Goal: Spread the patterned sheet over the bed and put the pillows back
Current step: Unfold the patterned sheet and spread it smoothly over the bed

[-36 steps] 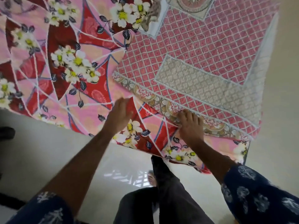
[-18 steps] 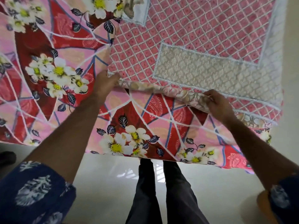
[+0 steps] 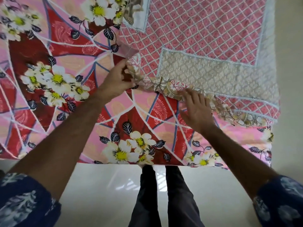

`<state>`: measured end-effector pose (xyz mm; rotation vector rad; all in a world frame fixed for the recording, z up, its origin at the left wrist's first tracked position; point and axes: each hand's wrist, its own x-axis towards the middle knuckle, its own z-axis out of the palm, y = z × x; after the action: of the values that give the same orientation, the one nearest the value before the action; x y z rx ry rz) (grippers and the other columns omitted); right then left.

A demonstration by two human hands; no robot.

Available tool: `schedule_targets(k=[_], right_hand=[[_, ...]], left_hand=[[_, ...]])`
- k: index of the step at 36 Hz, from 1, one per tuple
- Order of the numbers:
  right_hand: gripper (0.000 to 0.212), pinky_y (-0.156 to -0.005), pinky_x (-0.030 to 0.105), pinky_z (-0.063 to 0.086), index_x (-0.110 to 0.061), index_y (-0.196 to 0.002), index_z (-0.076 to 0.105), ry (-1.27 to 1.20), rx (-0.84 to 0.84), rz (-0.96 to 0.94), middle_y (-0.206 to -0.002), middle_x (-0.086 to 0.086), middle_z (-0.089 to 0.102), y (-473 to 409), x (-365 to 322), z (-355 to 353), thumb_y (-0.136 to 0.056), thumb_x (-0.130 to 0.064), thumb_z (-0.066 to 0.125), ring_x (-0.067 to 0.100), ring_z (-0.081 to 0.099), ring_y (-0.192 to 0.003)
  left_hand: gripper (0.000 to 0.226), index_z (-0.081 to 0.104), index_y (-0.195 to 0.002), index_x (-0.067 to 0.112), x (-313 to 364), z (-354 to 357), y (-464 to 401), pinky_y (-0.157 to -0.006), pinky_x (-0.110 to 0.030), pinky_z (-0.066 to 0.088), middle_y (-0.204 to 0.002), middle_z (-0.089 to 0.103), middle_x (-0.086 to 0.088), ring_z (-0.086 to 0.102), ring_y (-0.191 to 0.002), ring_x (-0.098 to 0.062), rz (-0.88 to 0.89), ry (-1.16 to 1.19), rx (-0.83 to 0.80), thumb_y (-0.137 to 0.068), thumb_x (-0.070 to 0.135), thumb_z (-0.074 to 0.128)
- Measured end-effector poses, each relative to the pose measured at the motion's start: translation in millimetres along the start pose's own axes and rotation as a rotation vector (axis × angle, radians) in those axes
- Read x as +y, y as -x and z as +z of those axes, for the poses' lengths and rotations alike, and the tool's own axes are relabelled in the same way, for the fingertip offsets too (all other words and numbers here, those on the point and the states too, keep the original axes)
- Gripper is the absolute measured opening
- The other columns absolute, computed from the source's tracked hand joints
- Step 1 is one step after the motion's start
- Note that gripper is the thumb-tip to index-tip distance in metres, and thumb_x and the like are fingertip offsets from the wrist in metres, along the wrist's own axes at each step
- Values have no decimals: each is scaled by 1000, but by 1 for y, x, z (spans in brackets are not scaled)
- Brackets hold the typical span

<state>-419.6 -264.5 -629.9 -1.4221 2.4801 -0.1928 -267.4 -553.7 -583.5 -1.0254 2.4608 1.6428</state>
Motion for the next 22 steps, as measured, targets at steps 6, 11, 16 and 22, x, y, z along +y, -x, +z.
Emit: schedule_targets(k=[6, 11, 16, 22], right_hand=[[53, -107, 54, 31, -15, -132, 49, -75, 39, 288, -130, 11, 54, -31, 7, 6, -89, -40, 67, 33, 48, -123], [21, -70, 35, 39, -6, -103, 57, -300, -214, 147, -96, 19, 65, -47, 22, -29, -86, -9, 70, 35, 63, -92], [33, -61, 20, 43, -16, -111, 57, -419, -294, 185, -86, -1, 63, -35, 37, -90, -87, -20, 79, 10, 59, -72], [60, -81, 43, 48, -14, -132, 52, -325, 78, 123, -107, 8, 57, -26, 32, -114, -81, -19, 82, 28, 57, -95]], left_hand=[[42, 65, -117, 5, -17, -18, -12, -101, -49, 40, -140, 48, -16, 48, -126, -40, 228, -655, 109, -79, 19, 76], [23, 58, -102, 0, -1, -21, -9, -87, -48, 39, -106, 59, -14, 55, -100, -36, 387, -747, 175, -88, 17, 66], [21, 51, -125, 16, 24, -25, 14, -69, -26, 57, -106, 67, -3, 66, -84, -5, 150, -8, 220, -103, 15, 53], [22, 62, -118, 4, 51, -14, 57, -79, -10, 45, -100, 76, 0, 70, -95, -6, -197, 450, 243, -105, 20, 54]])
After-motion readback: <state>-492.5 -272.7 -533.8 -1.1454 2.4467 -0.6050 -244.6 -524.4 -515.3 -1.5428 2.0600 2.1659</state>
